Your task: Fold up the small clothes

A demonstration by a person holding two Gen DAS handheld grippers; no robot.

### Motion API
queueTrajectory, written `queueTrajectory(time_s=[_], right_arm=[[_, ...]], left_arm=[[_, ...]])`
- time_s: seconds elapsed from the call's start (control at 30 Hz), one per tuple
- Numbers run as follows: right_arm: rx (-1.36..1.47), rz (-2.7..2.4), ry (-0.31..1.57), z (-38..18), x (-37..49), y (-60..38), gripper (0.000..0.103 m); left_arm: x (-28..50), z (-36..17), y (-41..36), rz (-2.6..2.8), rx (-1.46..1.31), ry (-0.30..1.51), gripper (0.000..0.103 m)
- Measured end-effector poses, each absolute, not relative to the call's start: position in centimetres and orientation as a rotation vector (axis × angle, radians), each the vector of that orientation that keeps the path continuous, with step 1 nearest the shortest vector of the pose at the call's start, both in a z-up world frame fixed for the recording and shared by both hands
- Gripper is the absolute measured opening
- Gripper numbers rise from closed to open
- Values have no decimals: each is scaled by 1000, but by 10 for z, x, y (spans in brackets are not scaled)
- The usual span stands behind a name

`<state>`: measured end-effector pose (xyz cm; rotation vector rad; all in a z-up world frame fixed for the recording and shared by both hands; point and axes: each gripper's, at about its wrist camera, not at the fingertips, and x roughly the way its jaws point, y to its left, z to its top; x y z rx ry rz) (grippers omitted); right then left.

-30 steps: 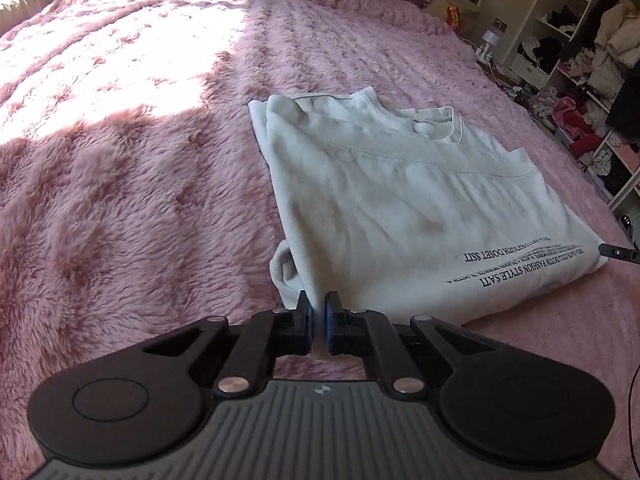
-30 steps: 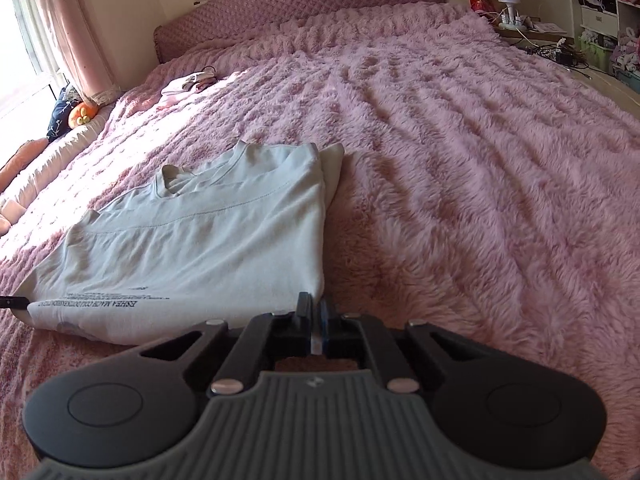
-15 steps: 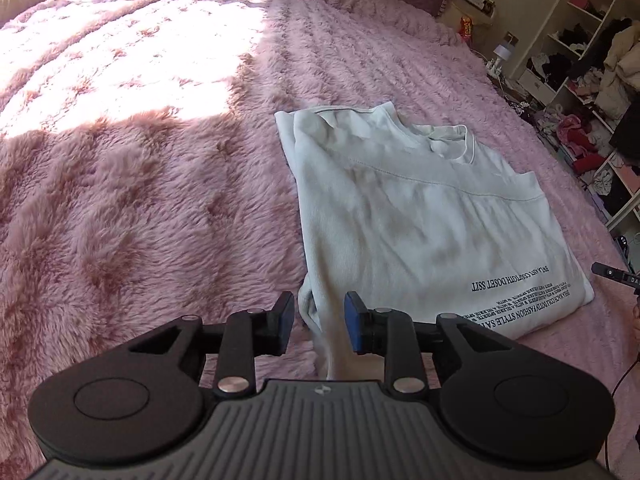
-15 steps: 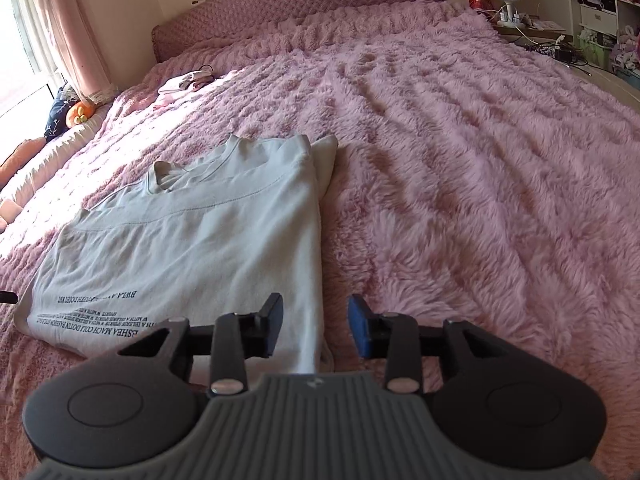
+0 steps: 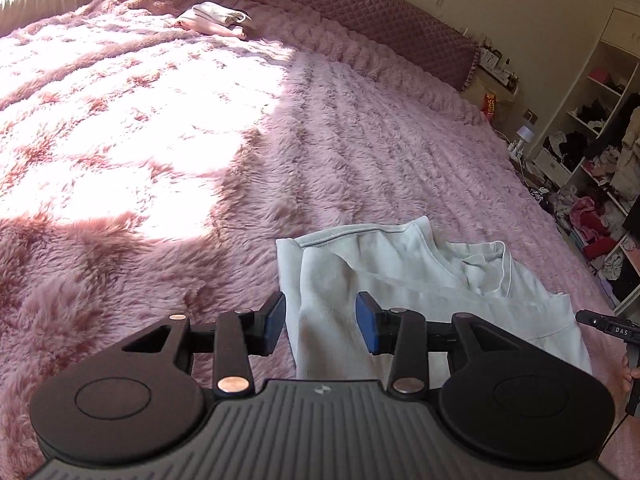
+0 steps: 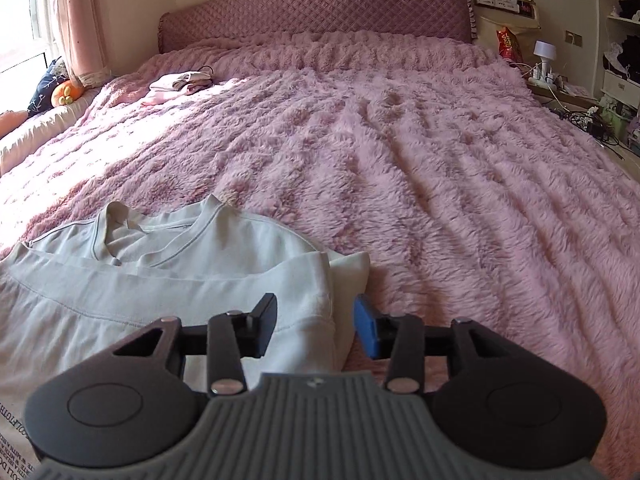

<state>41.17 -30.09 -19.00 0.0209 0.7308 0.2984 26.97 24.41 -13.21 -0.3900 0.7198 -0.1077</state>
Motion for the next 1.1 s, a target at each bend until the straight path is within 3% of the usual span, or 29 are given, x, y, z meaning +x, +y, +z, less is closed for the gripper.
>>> queueTrajectory(time_s=[0.3, 0.37, 0.4, 0.43, 0.67, 0.7, 0.73, 0.77, 0.8, 1.1], right_arm=[[17, 320, 763, -204, 432, -281, 39], [10, 327, 766, -207, 434, -280, 26], [8, 324, 771, -208, 434, -280, 13], [8, 322, 774, -209, 433, -280, 9], [6, 325, 757, -209, 428, -281, 8], [6, 323, 755, -209, 428, -281, 8], [9, 320, 754, -209, 427, -281, 8], [9, 317, 753, -209, 427, -281, 8], [7, 314, 750, -209, 426, -280, 8], [-49, 292, 683, -190, 417, -275, 4]], left_arm=[[302, -141, 227, -138, -315, 752, 49], [306, -143, 223, -136, -298, 758, 49], [307, -144, 222, -135, -294, 758, 49], [309, -145, 222, -126, -287, 765, 49], [315, -148, 229, -84, -305, 786, 49], [316, -148, 228, -98, -304, 789, 47], [317, -148, 226, -114, -297, 792, 34], [317, -147, 223, -118, -281, 792, 11], [316, -146, 221, -124, -273, 791, 3], [306, -114, 223, -123, -314, 639, 3]])
